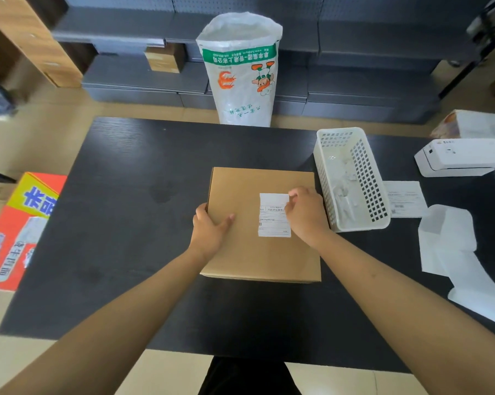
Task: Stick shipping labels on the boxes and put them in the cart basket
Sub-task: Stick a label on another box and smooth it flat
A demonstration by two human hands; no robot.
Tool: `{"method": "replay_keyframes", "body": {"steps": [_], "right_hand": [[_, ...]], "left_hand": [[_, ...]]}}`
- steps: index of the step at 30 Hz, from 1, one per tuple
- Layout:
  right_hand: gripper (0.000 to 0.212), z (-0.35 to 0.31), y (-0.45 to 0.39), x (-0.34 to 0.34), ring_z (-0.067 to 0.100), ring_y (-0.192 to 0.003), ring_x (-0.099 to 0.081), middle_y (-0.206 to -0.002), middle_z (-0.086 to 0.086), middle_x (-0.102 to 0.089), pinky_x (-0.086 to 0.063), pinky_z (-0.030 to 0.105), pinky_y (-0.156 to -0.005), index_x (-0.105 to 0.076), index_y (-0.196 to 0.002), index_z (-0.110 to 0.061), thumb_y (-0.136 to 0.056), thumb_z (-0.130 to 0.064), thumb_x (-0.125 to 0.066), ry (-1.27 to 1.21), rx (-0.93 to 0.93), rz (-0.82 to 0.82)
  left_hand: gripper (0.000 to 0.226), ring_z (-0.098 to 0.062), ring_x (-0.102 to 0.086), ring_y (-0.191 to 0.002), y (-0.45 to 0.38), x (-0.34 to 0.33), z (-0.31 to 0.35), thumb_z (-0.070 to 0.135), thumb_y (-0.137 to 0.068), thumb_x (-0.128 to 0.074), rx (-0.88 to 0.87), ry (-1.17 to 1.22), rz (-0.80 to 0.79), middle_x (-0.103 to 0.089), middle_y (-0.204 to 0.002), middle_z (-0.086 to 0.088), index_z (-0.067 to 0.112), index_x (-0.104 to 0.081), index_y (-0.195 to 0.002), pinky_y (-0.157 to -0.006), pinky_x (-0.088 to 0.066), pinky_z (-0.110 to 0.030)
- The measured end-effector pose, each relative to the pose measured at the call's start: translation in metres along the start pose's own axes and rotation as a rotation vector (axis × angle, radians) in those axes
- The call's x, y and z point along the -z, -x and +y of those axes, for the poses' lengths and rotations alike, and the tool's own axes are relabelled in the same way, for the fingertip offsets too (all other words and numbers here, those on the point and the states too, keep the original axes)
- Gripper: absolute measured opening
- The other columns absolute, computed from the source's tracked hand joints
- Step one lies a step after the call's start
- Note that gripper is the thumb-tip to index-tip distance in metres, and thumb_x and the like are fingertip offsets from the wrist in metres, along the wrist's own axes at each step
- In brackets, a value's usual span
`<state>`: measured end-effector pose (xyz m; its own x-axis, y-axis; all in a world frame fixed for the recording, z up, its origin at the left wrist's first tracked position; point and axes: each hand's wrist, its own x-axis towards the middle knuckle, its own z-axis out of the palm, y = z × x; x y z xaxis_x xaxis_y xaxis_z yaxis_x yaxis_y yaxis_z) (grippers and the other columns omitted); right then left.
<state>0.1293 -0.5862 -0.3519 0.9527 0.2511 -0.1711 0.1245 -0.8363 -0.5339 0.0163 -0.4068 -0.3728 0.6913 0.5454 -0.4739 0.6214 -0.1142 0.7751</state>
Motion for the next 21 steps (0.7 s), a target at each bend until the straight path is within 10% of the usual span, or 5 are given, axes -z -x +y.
{"method": "replay_keyframes", "body": {"steps": [21], "right_hand": [[0.006, 0.001, -0.02, -0.003, 0.015, -0.086, -0.06, -0.097, -0.004, -0.066, -0.052, 0.035, -0.075, -0.06, -0.094, -0.02, -0.094, -0.024, -0.055, -0.034, -0.087, -0.027]], "left_hand": [[0.075, -0.024, -0.046, -0.121, 0.005, 0.001, 0.004, 0.048, -0.086, -0.064, 0.022, -0.044, -0.003, -0.033, -0.141, -0.003, 0.019, -0.025, -0.143, -0.102, -0.044, -0.047]]}}
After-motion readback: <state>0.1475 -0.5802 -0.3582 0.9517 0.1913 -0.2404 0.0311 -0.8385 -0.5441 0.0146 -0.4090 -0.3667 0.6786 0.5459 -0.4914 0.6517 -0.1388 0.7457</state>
